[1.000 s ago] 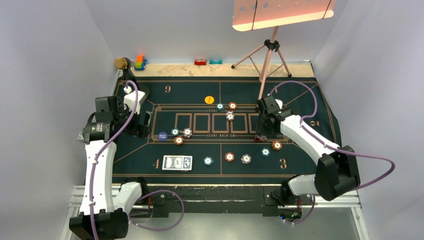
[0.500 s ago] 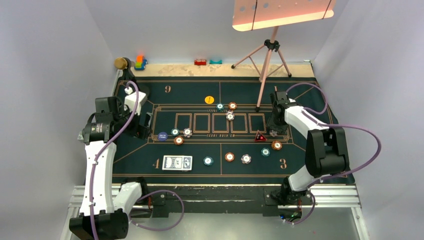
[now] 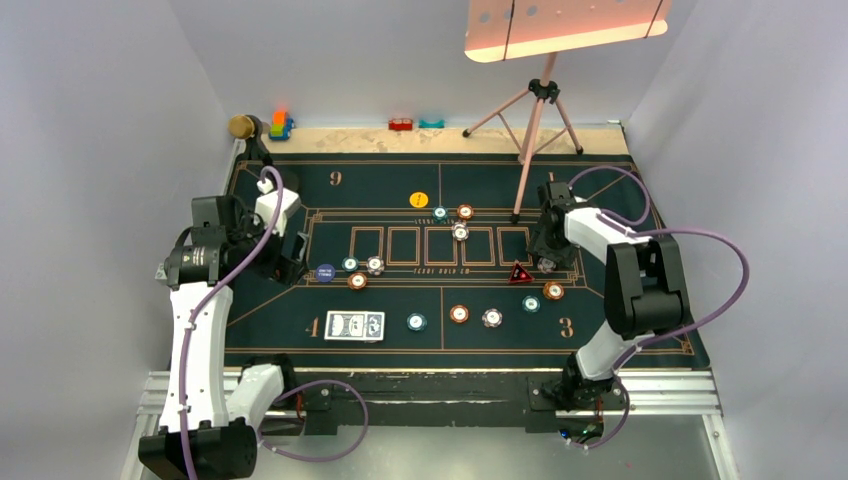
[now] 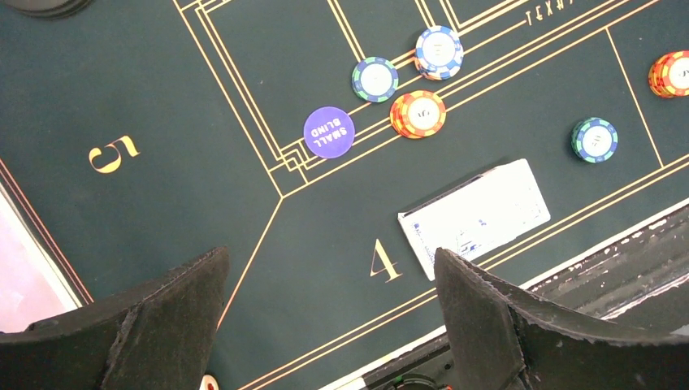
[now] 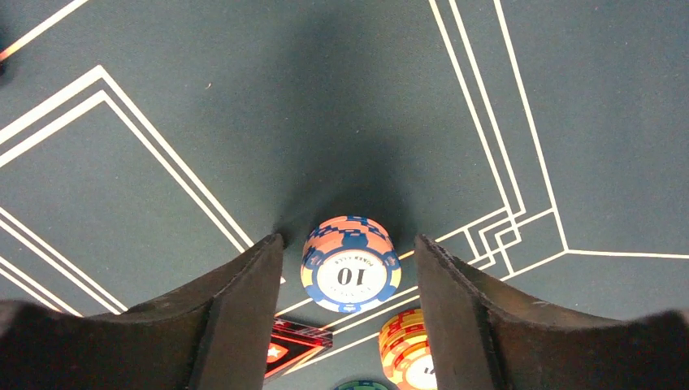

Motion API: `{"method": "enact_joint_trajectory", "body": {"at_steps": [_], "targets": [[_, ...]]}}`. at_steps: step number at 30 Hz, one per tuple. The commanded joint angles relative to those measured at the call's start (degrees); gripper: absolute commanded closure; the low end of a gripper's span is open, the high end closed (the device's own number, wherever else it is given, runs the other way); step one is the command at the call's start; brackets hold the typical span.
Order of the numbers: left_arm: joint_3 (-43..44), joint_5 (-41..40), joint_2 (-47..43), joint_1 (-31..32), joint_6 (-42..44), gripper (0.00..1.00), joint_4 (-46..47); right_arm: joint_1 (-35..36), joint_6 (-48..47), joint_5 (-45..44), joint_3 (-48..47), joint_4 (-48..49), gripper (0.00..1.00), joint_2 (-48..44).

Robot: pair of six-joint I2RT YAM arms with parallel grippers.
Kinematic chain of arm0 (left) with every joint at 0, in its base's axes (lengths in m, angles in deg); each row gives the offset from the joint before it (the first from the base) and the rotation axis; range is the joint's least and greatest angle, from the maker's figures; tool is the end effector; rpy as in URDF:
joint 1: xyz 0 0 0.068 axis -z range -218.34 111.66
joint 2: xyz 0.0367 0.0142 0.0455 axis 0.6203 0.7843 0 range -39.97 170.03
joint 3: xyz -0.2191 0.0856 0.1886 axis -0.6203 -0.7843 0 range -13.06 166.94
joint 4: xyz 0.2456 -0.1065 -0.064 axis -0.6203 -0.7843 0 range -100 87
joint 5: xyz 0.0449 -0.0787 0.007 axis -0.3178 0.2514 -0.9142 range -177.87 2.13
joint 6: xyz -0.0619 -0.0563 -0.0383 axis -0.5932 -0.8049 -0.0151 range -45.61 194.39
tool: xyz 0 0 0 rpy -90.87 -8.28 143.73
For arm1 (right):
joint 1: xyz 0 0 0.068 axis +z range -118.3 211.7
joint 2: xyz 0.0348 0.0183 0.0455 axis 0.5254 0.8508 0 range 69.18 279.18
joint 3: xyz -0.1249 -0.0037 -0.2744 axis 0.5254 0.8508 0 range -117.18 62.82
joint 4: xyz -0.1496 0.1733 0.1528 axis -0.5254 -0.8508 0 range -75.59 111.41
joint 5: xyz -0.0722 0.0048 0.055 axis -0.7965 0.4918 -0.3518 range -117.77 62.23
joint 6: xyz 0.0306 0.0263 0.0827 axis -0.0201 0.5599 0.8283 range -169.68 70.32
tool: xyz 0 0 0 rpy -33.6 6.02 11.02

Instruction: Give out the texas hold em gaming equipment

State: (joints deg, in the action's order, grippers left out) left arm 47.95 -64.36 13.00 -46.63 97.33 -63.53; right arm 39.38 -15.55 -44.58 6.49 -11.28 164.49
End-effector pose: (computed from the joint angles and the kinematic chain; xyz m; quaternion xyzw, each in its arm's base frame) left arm 0.1859 -0.0062 0.3248 0.1832 0.9111 -0.1010 0.3551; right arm 0.3351 0.0211 0.1438 0.2461 0.9454 -0.0786 0.1987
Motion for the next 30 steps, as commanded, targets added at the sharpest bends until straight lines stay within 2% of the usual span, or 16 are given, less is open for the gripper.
{"method": "enact_joint_trajectory", "body": {"at_steps": [1,4,10,18,25,30], "targets": [[-0.3,2.8,-1.0,-0.5,3.5,0.0,-1.1,-0.3,1.2,-0.6,-2.4,-0.4,0.32,-3.2],[-0.7,3.2,-1.0,-0.5,5.2,0.0,-1.9,-0.2,1.1,-0.5,-3.3,-1.7,0.24,-5.4],[-2.5,6.6,-1.9,0.9,11.8,0.0,-5.8,0.8,0.4,1.7,-4.5,-3.4,0.24,-12.9],[-9.4,4.5,-1.0,10.9,22.9,0.0,-9.3,10.6,-2.6,5.9,-7.2,-3.6,0.18,-21.5],[-14.7,3.8,0.7,16.1,35.9,0.0,-7.8,11.8,-4.0,11.2,-6.6,-1.2,0.17,-23.5],[-18.5,-2.0,5.0,24.4,36.9,0.0,-1.2,11.9,-3.9,12.7,-5.2,0.2,0.17,-24.2]]}}
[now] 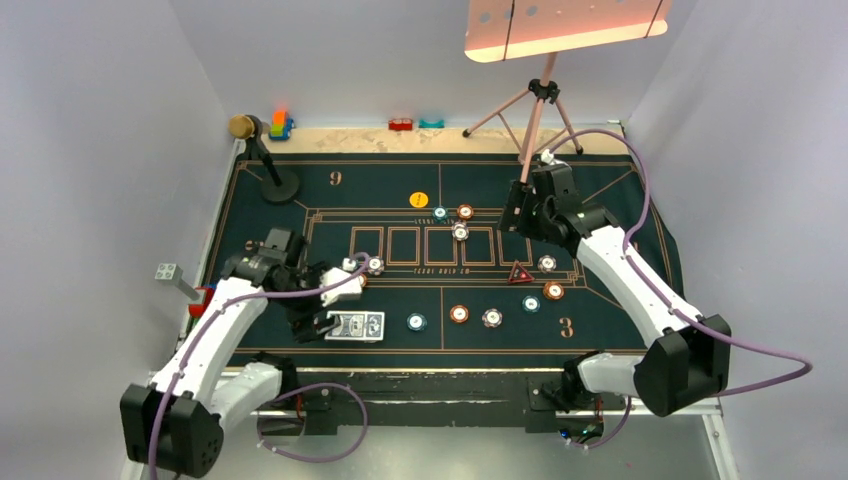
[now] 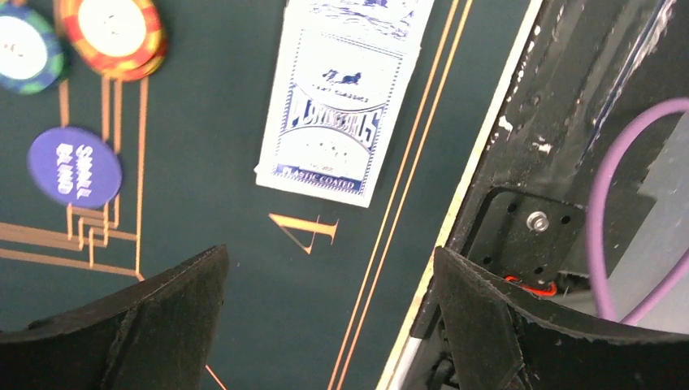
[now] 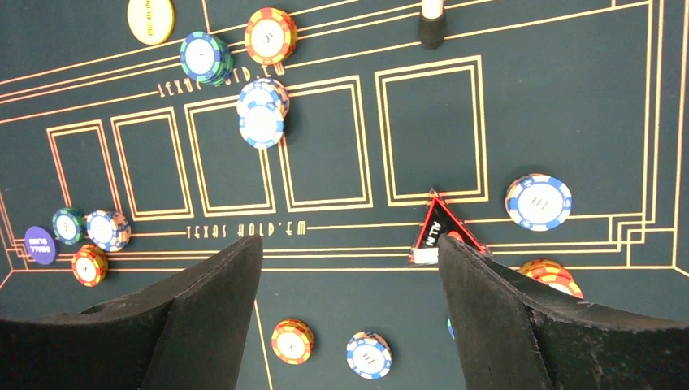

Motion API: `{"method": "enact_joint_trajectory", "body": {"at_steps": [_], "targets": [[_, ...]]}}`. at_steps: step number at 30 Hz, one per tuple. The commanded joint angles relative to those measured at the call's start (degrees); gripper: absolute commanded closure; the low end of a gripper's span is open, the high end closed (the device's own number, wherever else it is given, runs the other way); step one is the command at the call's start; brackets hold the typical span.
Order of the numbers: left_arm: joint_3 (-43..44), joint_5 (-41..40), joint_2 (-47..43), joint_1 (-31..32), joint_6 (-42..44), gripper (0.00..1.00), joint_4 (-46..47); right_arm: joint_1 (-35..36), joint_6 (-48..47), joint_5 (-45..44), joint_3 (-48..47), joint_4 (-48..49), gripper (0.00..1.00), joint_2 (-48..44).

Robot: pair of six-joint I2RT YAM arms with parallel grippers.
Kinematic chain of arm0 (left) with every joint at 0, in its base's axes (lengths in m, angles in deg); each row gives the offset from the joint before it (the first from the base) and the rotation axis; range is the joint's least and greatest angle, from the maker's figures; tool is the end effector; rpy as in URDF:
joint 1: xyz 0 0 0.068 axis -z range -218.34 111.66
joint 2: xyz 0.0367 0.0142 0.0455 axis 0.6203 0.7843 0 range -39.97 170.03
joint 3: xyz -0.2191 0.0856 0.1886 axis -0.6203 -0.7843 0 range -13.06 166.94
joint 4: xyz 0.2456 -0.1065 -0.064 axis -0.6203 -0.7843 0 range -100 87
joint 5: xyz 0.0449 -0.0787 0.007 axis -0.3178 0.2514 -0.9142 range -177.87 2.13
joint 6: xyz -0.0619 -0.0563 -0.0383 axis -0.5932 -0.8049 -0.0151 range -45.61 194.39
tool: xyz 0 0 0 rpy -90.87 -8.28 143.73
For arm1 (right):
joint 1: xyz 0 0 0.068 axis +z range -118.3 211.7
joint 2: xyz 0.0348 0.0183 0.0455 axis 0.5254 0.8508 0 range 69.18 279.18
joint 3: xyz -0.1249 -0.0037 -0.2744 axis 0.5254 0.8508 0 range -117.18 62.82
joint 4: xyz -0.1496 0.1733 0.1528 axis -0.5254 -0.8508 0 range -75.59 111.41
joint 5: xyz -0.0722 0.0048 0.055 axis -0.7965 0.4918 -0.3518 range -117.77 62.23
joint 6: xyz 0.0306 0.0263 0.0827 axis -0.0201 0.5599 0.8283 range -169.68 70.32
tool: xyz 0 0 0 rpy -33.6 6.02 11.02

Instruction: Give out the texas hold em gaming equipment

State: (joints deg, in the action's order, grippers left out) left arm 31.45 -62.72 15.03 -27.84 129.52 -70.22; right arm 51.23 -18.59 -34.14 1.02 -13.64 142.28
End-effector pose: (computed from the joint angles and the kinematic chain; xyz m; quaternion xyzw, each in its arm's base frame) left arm 0.1406 -0.0617 0.2203 0.5455 0.8029 -0.1605 0.1788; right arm 0.2940 0.0946 0.2894 0.1139 0.9201 0.1120 0.3576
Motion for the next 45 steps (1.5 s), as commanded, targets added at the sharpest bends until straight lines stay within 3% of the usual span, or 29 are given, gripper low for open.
{"method": "enact_joint_trajectory", "body": {"at_steps": [1,15,31,45], "targets": [[-1.9,-3.8,4.1,6.8,4.2,0.0,6.1,0.0,-0.8,2.5,0.5,3.0,0.17,-2.1],[-2.2,-6.4,13.6,19.4,-3.1,0.0,15.0,0.0,-1.4,5.4,-1.5,5.2,0.17,-1.2],[-7.2,-16.7,14.8,26.4,-9.0,0.0,24.4,0.1,-2.9,6.3,-4.5,4.7,0.17,0.4],[-7.5,-17.2,15.6,31.2,-9.7,0.01,25.0,0.0,-2.3,6.2,-4.1,3.9,0.18,-0.4]]}}
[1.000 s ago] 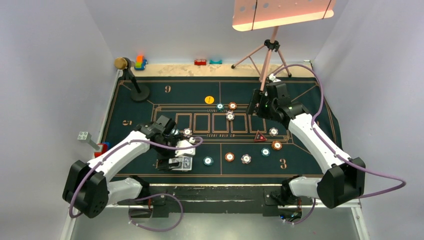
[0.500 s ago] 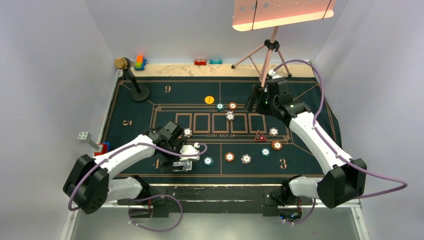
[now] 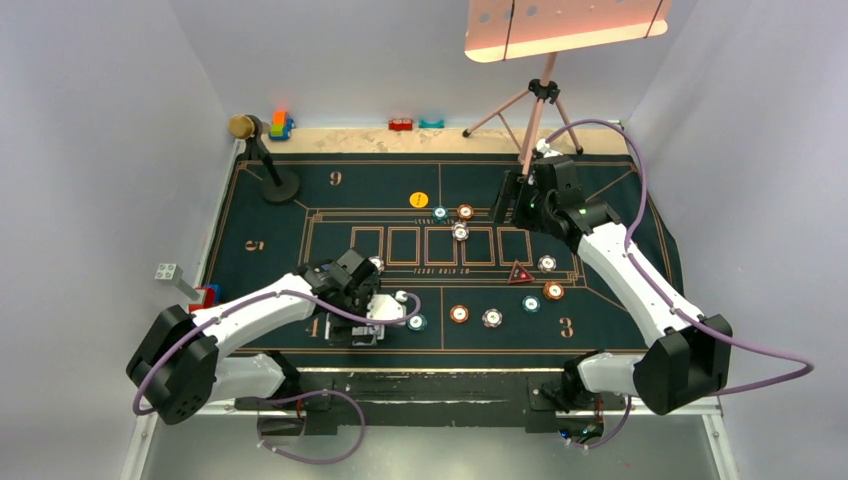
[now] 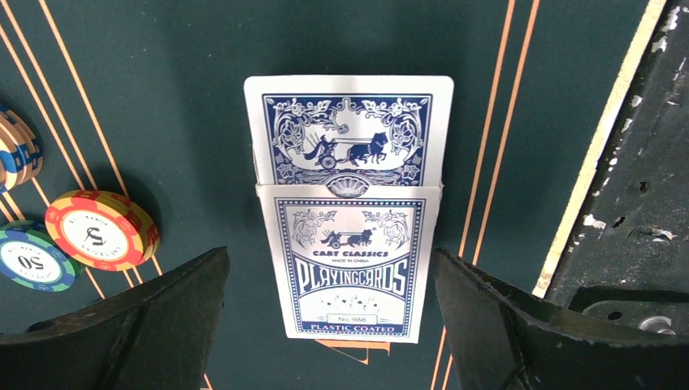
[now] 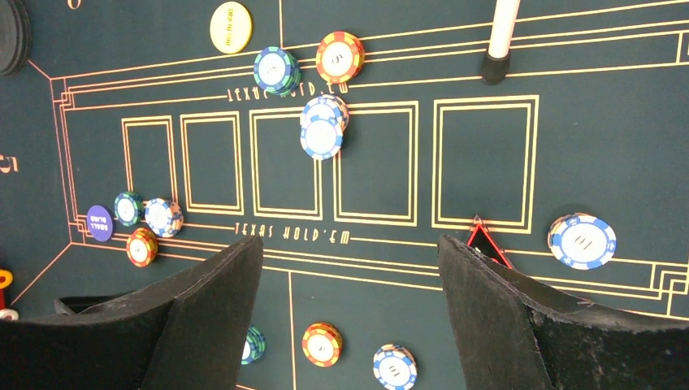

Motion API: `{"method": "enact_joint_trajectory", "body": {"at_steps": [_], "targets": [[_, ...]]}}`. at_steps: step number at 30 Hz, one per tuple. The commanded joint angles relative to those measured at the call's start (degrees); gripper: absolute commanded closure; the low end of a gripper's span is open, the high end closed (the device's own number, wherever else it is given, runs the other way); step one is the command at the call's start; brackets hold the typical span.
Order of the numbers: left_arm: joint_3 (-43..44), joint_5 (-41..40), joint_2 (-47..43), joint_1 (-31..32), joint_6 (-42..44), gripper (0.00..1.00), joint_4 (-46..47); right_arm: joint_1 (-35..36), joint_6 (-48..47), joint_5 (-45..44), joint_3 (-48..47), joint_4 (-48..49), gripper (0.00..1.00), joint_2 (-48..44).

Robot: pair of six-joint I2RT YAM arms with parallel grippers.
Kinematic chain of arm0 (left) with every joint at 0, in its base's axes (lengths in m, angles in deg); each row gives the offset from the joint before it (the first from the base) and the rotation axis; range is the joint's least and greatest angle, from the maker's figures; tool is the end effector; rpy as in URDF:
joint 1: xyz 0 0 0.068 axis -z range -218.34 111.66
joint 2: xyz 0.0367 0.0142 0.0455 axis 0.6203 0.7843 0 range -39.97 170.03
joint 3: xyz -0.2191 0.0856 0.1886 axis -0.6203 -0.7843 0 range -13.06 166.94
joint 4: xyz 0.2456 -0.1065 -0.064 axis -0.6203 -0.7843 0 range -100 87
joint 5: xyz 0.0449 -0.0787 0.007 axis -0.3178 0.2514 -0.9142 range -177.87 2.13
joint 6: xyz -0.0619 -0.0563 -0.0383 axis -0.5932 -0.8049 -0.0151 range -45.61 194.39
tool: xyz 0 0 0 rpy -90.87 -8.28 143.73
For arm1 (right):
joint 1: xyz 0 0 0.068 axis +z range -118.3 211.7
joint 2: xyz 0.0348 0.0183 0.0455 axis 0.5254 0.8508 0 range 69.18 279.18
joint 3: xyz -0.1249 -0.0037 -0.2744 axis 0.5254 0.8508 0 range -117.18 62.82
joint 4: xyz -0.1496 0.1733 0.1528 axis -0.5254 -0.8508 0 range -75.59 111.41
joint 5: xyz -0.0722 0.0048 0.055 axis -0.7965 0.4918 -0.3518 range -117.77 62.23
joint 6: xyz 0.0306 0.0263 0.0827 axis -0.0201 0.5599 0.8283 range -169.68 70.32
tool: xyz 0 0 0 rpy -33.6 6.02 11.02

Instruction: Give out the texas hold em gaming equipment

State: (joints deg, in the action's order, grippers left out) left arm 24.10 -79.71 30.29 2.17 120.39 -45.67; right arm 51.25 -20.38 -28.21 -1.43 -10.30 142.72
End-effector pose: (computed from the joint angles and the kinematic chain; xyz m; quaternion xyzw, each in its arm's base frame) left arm 0.1516 -0.1449 0.1473 0.6847 0.7148 -0.0646 0.1268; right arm 0.3026 0.1068 0.3096 0.0789 0.9065 0.1683 0.3790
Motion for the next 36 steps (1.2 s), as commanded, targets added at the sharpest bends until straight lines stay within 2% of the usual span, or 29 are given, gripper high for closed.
{"method": "enact_joint_trajectory", "body": {"at_steps": [1,9,11,14,17,19,23,27,30,33,36], "targets": [[-0.3,-0.2,0.6,1.4,-0.6,0.01,0.2,0.0,-0.5,0.3,-1.7,0.4,0.18,-0.9],[-0.8,-3.0,2.0,3.7,-1.3,0.0,1.1,0.0,-0.6,0.3,-2.4,0.1,0.18,-1.0],[-0.9,-4.0,2.7,4.7,-1.6,0.03,1.7,0.0,-0.5,0.3,-2.4,0.2,0.18,-1.0],[-0.4,-4.4,4.5,5.4,-2.1,0.18,1.8,0.0,-0.6,0.3,-2.4,0.2,0.18,-0.9],[-0.3,-4.3,5.0,5.4,-2.9,0.44,2.2,0.0,-0.6,0.3,-2.0,0.2,0.19,-1.2],[1.0,-3.6,3.6,5.4,-4.0,0.56,1.0,0.0,-0.5,2.1,-1.5,0.2,0.19,-1.4],[4.9,-2.3,-0.4,5.4,-5.4,0.57,-3.4,0.0,0.4,5.9,1.1,1.9,0.19,-2.4],[12.1,-1.1,-2.2,5.2,-7.4,0.63,-10.3,0.3,4.5,16.3,7.1,9.6,0.19,-4.7],[18.2,0.6,-3.4,5.2,-8.8,0.75,-14.5,1.7,7.6,24.8,11.5,16.8,0.19,-6.2],[24.7,1.4,-2.6,5.0,-10.8,0.92,-18.1,4.8,10.6,31.1,14.0,23.1,0.17,-6.3],[30.7,2.1,-1.2,4.8,-11.9,0.97,-20.5,8.7,14.7,36.8,16.3,31.0,0.16,-6.0]]}}
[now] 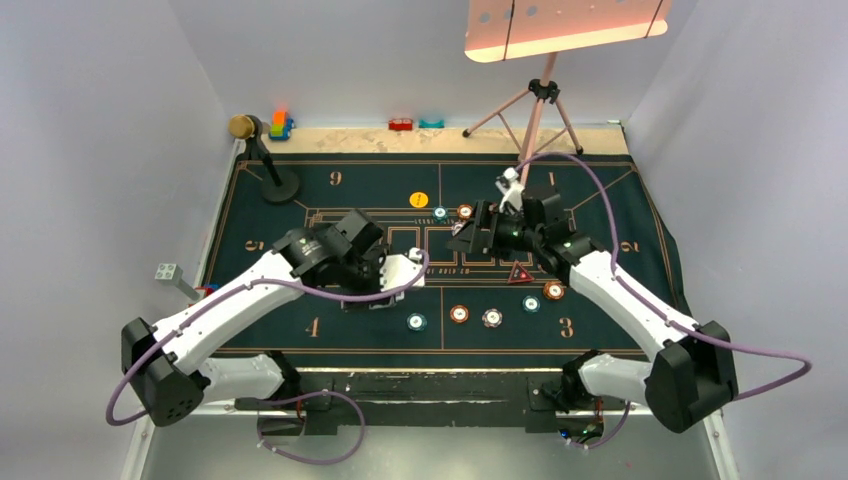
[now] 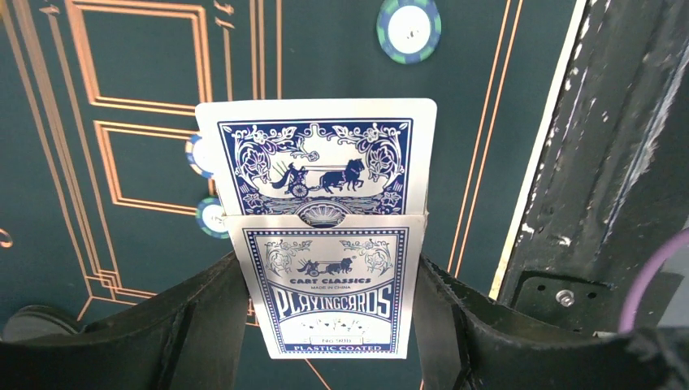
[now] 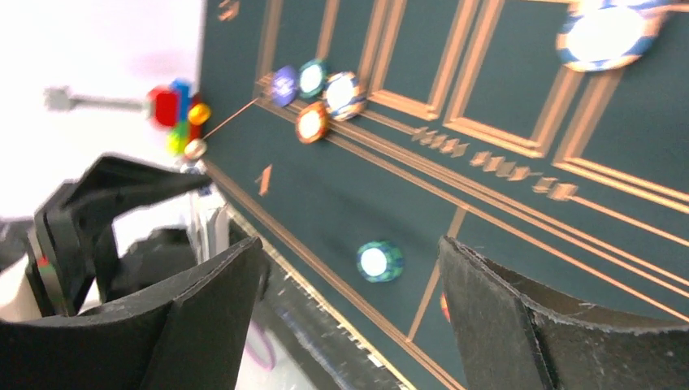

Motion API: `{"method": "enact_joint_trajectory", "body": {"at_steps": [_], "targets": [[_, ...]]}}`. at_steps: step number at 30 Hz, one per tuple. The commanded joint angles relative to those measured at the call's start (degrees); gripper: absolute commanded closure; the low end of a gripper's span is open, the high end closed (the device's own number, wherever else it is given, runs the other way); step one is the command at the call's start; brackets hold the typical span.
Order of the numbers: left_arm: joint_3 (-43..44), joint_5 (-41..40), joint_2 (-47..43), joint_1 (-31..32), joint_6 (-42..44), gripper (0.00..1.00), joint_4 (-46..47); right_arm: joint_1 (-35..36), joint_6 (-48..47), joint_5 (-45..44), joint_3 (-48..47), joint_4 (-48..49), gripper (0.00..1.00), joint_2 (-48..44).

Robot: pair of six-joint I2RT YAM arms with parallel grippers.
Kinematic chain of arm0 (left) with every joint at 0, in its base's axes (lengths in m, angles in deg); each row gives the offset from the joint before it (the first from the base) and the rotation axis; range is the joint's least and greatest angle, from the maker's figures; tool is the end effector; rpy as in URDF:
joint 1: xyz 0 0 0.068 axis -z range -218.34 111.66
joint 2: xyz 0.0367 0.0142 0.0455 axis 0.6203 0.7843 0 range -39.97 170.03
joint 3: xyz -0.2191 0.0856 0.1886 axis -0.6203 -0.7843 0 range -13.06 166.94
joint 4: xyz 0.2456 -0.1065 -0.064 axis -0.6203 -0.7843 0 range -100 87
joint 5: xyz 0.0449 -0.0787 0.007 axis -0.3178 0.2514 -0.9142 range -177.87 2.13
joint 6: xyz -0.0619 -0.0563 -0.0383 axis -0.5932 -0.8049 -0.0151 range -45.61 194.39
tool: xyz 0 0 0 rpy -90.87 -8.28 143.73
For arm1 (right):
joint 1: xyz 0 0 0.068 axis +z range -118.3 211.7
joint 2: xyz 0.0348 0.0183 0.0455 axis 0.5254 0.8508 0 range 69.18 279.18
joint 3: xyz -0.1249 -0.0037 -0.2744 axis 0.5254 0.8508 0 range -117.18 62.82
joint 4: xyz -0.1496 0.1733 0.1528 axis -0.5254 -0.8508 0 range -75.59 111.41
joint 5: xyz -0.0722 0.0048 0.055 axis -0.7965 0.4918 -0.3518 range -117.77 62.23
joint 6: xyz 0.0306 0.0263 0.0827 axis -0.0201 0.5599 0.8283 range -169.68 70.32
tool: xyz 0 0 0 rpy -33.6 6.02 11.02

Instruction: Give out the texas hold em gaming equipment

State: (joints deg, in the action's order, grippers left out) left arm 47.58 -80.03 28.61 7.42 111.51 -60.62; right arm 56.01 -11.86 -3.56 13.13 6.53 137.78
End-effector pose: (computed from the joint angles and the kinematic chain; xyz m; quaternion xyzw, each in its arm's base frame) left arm 0.1613 -0.1817 0.2685 0.6562 0.7214 -0.0825 0.2055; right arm 0.2613 0.1553 0.2764 0.0033 0.8681 0.3961 0.2991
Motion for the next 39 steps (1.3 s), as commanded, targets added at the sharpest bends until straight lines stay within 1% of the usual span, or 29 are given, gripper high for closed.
{"method": "enact_joint_trajectory", "body": {"at_steps": [1,5,11,18,21,27,31,33,39], "targets": [[8.7,2.5,1.1,-0.5,-3.2,0.99,-6.4,5.2,7.5,13.4,2.4,16.7,0.16,-0.9],[13.1,1.9,3.6,-0.6,-4.2,1.0,-8.5,8.7,13.8,17.2,6.0,27.7,0.14,-0.8],[16.2,1.3,4.6,-0.7,-5.1,1.0,-9.4,12.8,18.9,18.3,8.6,37.4,0.13,0.7],[18.7,0.9,5.2,-0.7,-6.2,1.0,-9.8,17.2,20.2,16.3,5.5,40.1,0.13,7.0],[19.3,0.9,5.5,-0.6,-6.5,1.0,-9.8,18.5,21.2,15.1,4.2,41.6,0.15,9.8],[19.7,1.2,6.0,-0.6,-6.5,1.0,-9.9,19.8,25.2,13.3,3.9,47.0,0.21,12.9],[19.5,1.3,6.1,-0.7,-6.5,1.0,-10.0,20.6,26.6,12.5,3.2,47.8,0.27,14.6],[19.4,1.3,6.1,-0.6,-6.7,1.0,-9.6,20.9,27.6,12.2,3.1,49.0,0.31,15.5],[19.6,0.9,5.9,-0.6,-6.8,1.0,-8.8,21.7,30.0,12.2,3.0,52.1,0.46,17.9]]}}
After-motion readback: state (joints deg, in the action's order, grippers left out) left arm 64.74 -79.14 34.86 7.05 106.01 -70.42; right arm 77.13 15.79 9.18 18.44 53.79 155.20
